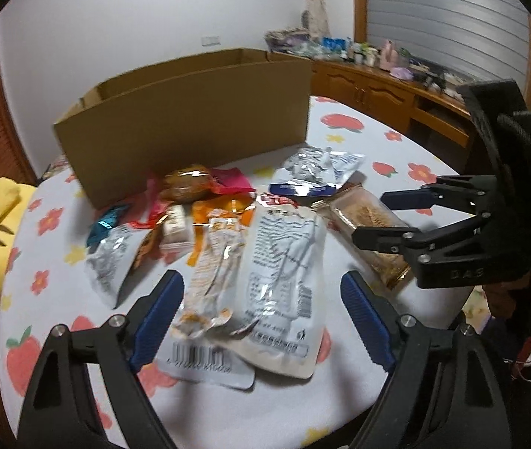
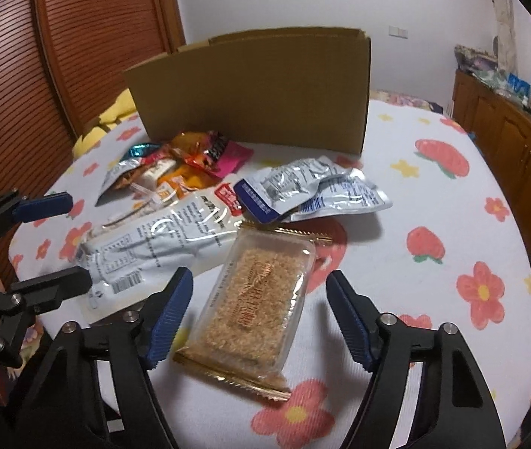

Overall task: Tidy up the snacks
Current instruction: 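Grasp the white snack pouch with the left tool while the right tool grasps the sesame brittle pack, then lift the white pouch with the left tool while the right tool carries the brittle pack to the box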

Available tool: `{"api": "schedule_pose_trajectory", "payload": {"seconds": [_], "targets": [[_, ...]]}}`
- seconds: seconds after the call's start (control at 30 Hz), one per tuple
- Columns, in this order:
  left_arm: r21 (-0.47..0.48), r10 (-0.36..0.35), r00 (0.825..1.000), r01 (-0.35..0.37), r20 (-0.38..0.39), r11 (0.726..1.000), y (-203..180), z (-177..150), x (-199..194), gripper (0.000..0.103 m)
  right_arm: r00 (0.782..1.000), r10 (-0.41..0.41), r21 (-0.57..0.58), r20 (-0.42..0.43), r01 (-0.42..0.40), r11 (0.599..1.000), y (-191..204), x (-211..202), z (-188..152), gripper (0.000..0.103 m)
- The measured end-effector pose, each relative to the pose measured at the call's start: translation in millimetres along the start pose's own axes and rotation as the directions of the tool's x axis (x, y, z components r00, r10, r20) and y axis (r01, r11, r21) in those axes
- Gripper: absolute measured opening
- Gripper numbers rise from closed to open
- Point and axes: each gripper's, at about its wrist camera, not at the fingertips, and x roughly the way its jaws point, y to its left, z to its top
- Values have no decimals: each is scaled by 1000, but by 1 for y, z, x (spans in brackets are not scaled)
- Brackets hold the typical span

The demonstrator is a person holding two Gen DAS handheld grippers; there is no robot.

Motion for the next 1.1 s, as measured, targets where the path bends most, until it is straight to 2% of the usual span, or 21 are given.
{"api": "schedule_pose_trajectory", "payload": {"seconds": [0.1,0.2,0.37,0.63,0.7,0.83,0.93,1.1], "targets": [[20,-29,999,30,-17,999,-2,7,6,80,999,28,-7,-18,-28,1000,-4,1,-2,53],[35,-60,997,61,-46,997,-5,14,14,72,1000,18,-25,-22,-19,1000,-7,-4,-4,50],[54,-83,992,89,-92,995,-10,21,27,62,1000,-1,-25,-15,0,1000,-18,-10,-9,50],[74,-80,983,93,-164,993,-14,30,48,62,1000,-10,-16,6,10,1000,-24,-16,-17,52],[80,-61,980,77,-188,994,-14,31,54,53,1000,-3,-6,4,3,1000,-26,-15,-18,52],[78,-59,975,77,-215,994,-13,35,59,55,1000,-6,-7,5,6,1000,-27,-12,-21,53],[120,-24,971,54,-238,991,-17,31,65,62,1000,-24,-30,10,24,999,-24,-11,-23,53],[149,-17,965,58,-260,987,-26,26,71,71,999,-39,-47,10,39,998,-21,-10,-24,53]]}}
